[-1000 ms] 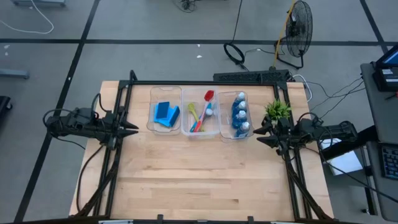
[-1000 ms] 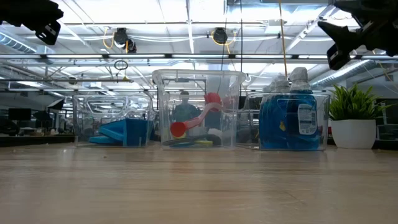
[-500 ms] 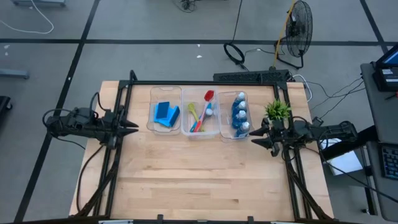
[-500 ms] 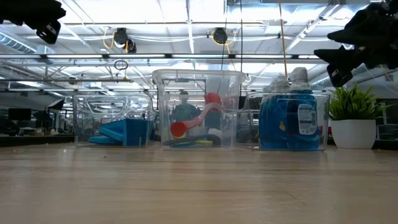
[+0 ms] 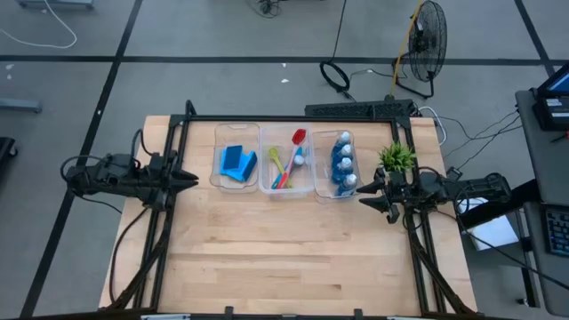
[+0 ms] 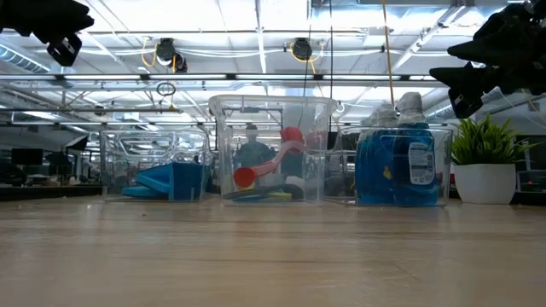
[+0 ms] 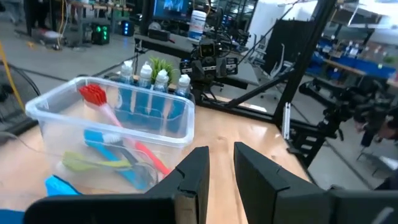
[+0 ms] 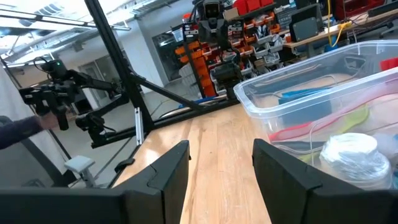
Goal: Pick & Place Kitchen Sink Supplies
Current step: Return to Home Position
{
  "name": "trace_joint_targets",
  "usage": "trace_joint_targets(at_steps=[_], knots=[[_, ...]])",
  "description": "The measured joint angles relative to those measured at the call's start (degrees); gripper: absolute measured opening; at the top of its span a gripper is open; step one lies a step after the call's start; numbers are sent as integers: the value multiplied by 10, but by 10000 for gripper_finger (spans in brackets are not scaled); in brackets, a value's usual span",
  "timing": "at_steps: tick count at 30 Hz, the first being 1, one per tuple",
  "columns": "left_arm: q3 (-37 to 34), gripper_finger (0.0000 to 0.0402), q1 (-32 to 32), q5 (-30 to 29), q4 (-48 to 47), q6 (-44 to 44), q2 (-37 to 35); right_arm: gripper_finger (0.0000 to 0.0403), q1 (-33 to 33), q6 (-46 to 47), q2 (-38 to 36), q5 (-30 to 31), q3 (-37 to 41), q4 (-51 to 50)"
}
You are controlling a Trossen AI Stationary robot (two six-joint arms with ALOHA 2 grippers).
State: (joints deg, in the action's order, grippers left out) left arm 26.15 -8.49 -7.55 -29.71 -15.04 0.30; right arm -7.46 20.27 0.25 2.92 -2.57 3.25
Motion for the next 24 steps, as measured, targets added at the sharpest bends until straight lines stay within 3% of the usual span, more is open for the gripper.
trace_joint_targets(at_steps=[24], knots=[[0, 77, 0, 0, 0, -32, 0, 167, 0, 0, 0, 0, 1, 0]])
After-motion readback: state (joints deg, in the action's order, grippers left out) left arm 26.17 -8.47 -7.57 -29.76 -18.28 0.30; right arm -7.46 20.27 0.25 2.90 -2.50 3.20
